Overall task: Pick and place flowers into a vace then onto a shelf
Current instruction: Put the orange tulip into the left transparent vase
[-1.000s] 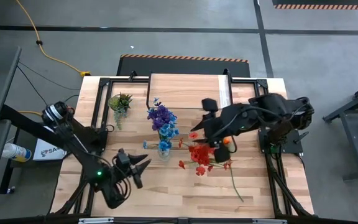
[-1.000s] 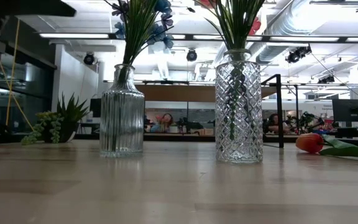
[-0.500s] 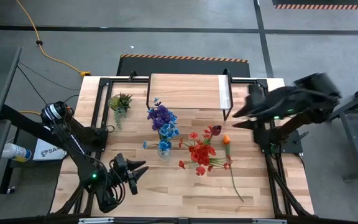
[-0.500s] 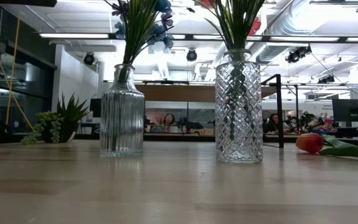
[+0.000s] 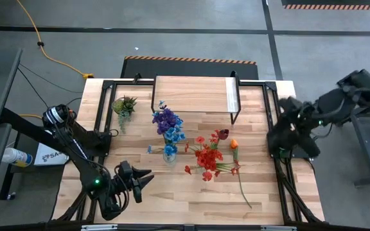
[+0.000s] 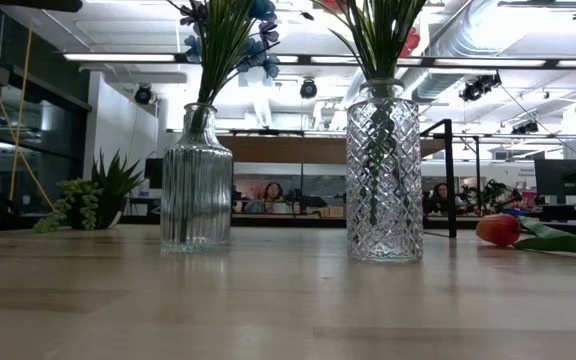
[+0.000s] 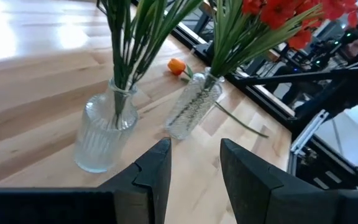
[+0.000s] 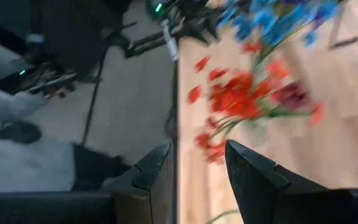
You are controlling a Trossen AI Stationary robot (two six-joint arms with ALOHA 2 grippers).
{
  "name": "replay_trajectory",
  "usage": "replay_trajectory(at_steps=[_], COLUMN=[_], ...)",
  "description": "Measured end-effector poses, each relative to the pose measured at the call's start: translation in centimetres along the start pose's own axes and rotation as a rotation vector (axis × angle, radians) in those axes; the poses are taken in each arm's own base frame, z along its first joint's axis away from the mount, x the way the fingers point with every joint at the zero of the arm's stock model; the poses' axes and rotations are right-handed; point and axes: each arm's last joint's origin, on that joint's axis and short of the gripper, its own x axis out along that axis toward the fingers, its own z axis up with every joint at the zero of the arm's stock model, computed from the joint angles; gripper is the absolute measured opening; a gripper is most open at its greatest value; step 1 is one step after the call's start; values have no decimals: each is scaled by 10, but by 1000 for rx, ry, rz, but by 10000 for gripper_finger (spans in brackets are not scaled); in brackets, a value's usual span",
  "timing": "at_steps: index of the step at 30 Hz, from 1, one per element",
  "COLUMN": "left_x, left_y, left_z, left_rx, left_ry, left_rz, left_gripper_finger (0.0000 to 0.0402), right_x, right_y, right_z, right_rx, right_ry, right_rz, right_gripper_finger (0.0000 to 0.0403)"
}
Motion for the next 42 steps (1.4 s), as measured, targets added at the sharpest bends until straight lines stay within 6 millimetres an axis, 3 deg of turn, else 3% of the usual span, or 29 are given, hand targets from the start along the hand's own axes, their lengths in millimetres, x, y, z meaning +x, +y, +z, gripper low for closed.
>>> replay_trajectory(at_steps=[5, 11, 18, 26, 34, 42], left_x=[0, 0, 0, 0, 0, 0], left_y=[-2, -2, -3, -4, -4, -4], left_z=[0, 0, 0, -1, -2, -3], left_rx=[-19, -26, -38, -16, -14, -17], left_ry=[9, 13, 13, 25, 79, 105], left_rz=[-7, -9, -14, -16, -17, -19], left_gripper_finger=[170, 170, 170, 170, 170, 170], right_x=[24, 65, 106, 134, 181, 238], right_y=[23, 60, 102, 139, 163, 171], right_z=[-9, -29, -67, -119, -169, -211], right_rx=[44, 63, 144, 263, 289, 292], right_ry=[117, 264, 399, 383, 436, 471], right_rz=[41, 25, -46, -180, -319, -477], right_gripper_finger=[139, 139, 138, 115, 88, 52])
